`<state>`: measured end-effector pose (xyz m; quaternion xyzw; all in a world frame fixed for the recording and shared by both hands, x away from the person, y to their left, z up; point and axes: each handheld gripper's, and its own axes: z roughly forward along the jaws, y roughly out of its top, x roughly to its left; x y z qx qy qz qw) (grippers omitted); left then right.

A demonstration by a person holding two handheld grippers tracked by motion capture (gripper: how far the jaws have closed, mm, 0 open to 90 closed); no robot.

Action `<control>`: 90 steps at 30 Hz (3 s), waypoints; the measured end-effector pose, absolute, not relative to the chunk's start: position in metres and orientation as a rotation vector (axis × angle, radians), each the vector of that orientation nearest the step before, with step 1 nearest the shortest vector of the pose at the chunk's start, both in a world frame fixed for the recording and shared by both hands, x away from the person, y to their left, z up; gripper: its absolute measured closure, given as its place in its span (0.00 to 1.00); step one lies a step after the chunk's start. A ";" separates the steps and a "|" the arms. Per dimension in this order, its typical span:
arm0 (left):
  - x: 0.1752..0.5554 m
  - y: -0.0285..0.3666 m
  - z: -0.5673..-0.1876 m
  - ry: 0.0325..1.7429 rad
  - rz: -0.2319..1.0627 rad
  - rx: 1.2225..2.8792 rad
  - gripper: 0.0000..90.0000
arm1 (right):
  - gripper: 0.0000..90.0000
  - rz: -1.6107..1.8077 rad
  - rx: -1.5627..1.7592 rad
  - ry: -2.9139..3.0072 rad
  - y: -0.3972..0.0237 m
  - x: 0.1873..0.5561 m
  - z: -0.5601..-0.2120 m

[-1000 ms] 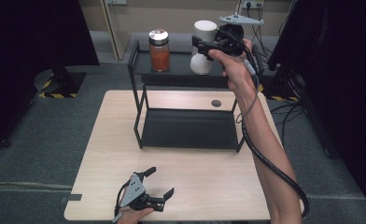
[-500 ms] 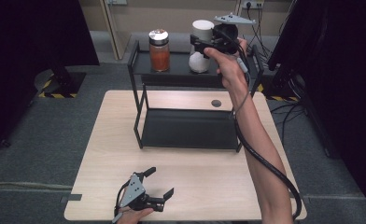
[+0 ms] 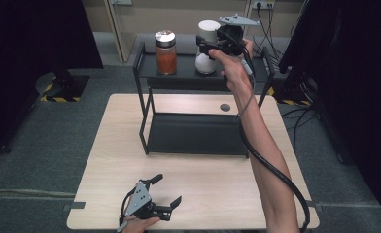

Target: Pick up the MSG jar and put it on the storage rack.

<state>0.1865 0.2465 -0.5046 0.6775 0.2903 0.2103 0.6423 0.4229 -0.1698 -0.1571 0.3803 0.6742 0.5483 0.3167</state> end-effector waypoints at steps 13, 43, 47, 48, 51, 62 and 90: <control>0.186 0.246 -0.505 0.658 0.478 1.548 0.01 | 0.24 1.457 1.017 1.778 -0.173 0.422 -0.159; 0.186 0.244 -0.505 0.654 0.478 1.560 0.01 | 0.00 1.528 1.006 1.766 -0.200 0.388 -0.173; 0.186 0.244 -0.505 0.651 0.479 1.562 0.01 | 0.00 1.557 0.991 1.770 -0.206 0.382 -0.178; 0.186 0.244 -0.505 0.652 0.478 1.562 0.01 | 0.00 1.556 0.984 1.772 -0.207 0.380 -0.180; 0.186 0.244 -0.505 0.652 0.479 1.560 0.01 | 0.00 1.565 0.968 1.777 -0.209 0.376 -0.184; 0.186 0.244 -0.505 0.657 0.478 1.559 0.01 | 0.00 1.594 0.914 1.783 -0.218 0.363 -0.197; 0.187 0.244 -0.505 0.664 0.482 1.557 0.01 | 0.00 1.632 0.819 1.790 -0.238 0.331 -0.222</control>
